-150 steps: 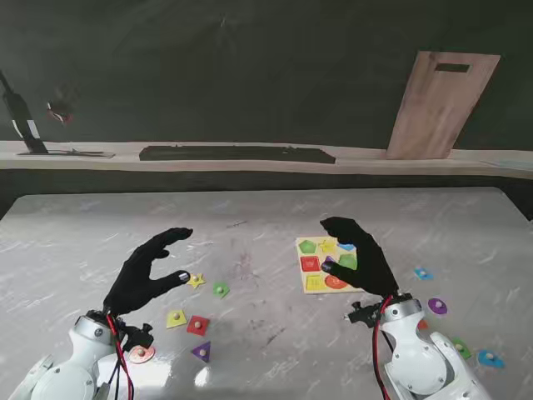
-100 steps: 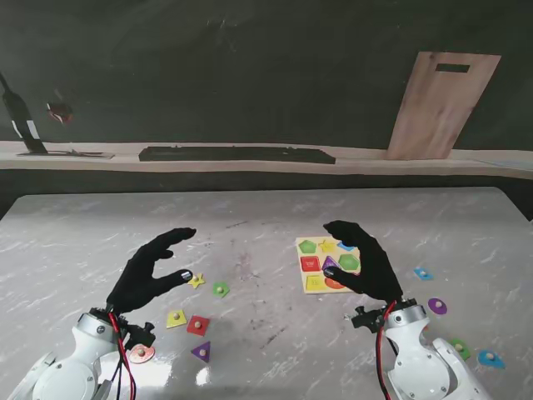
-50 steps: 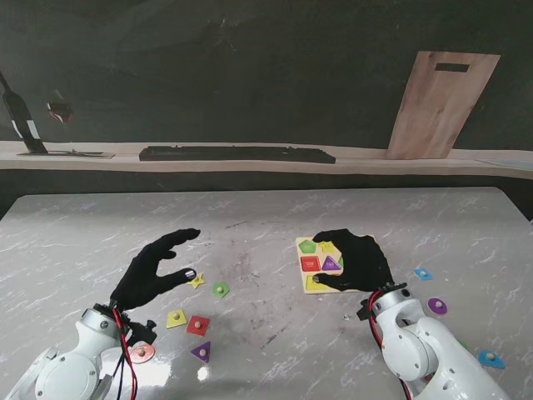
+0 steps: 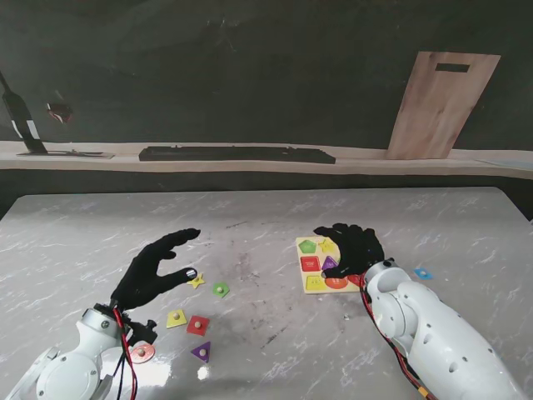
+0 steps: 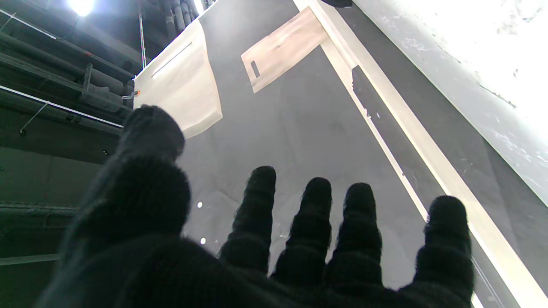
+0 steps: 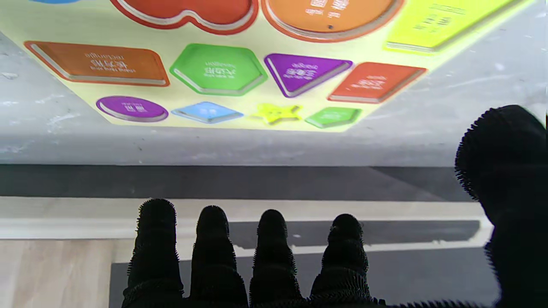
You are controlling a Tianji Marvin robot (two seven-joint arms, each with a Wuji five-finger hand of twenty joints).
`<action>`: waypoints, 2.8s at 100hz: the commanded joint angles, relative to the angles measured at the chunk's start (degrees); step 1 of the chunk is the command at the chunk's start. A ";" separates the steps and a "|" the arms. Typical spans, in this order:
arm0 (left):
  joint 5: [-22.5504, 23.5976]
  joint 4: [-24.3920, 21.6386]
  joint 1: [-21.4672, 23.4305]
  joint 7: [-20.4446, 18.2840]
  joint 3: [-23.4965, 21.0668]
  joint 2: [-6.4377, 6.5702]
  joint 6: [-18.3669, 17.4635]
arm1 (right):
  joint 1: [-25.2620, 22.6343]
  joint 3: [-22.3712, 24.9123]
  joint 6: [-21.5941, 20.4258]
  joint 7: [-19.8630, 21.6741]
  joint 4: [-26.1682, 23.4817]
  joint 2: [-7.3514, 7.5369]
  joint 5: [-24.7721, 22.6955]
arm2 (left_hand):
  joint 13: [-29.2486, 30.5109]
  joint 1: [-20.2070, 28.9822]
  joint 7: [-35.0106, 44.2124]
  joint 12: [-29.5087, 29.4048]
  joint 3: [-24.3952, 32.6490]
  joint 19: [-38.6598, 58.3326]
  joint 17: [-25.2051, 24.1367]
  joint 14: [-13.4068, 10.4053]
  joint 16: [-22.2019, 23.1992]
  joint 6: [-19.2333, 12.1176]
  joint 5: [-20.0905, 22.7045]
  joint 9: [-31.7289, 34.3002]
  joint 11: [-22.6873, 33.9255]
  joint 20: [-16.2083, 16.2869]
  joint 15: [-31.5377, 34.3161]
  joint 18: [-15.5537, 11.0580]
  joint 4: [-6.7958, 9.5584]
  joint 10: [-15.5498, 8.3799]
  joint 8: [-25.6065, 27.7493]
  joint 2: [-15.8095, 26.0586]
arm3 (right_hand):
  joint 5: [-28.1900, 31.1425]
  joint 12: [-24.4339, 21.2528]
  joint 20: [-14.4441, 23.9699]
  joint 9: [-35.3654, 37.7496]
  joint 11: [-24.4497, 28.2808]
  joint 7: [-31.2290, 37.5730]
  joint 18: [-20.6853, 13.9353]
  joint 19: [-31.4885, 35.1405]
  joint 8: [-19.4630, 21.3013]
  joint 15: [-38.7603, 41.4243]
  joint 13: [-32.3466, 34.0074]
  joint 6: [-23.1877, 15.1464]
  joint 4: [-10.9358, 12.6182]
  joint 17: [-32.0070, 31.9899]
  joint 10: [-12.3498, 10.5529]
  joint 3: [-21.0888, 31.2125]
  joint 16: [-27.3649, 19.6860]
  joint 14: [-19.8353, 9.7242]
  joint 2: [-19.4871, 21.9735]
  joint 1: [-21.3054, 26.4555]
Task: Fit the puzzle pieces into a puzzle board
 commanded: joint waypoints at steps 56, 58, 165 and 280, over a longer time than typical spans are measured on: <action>-0.49 -0.21 -0.45 -0.96 0.87 0.09 2.03 | 14.63 -17.87 3.29 -6.25 19.48 -3.91 7.50 | 1.52 1.29 -0.70 0.77 -2.69 0.58 -0.13 -1.25 1.57 -0.53 1.18 1.34 -0.03 1.39 0.18 -12.49 1.26 -0.48 -0.12 1.83 | -1.27 -0.57 -5.23 -1.56 -1.89 16.10 -0.50 -2.16 7.74 0.67 -3.39 0.26 -0.03 -6.07 1.80 0.82 -0.55 -2.83 1.68 -7.08; -0.52 -0.22 -0.47 -0.98 0.90 0.09 2.09 | 14.97 -18.36 3.16 -6.30 19.99 -4.06 7.91 | 1.58 1.35 -0.69 0.79 -2.74 0.60 -0.11 -1.28 1.59 -0.53 1.20 1.39 0.00 1.40 0.21 -12.45 1.26 -0.50 -0.11 1.80 | -1.14 -0.57 -5.25 -1.60 -1.90 16.38 -0.51 -2.20 7.73 0.66 -3.45 0.21 -0.06 -6.17 1.78 0.86 -0.55 -2.89 1.53 -7.08; -1.70 -0.72 -0.59 -0.30 1.57 -0.21 3.08 | 17.21 -35.32 -3.99 -4.01 18.58 -4.12 6.01 | 2.75 3.86 -0.40 1.74 -8.81 2.20 -0.10 -0.89 2.82 -0.39 2.27 3.33 0.73 1.68 1.41 -11.99 1.41 -0.21 0.00 5.51 | 8.29 7.31 2.10 -1.75 18.64 38.15 3.52 8.75 9.57 8.33 4.48 1.84 0.76 -1.54 3.14 -0.25 3.48 -0.75 2.65 -3.82; 1.67 -1.99 -1.28 -0.67 4.17 0.16 5.71 | -6.22 -8.00 -1.22 -9.37 -9.65 -3.15 2.40 | 1.99 8.09 -0.06 1.82 -17.23 7.72 -0.30 -0.40 4.09 0.41 2.57 1.95 0.87 3.74 2.96 -12.87 1.99 0.53 0.22 8.23 | 2.20 7.00 4.95 -2.00 19.96 31.02 8.17 10.90 5.65 9.52 5.98 -0.01 4.90 0.25 4.93 -15.53 4.08 4.80 13.66 1.58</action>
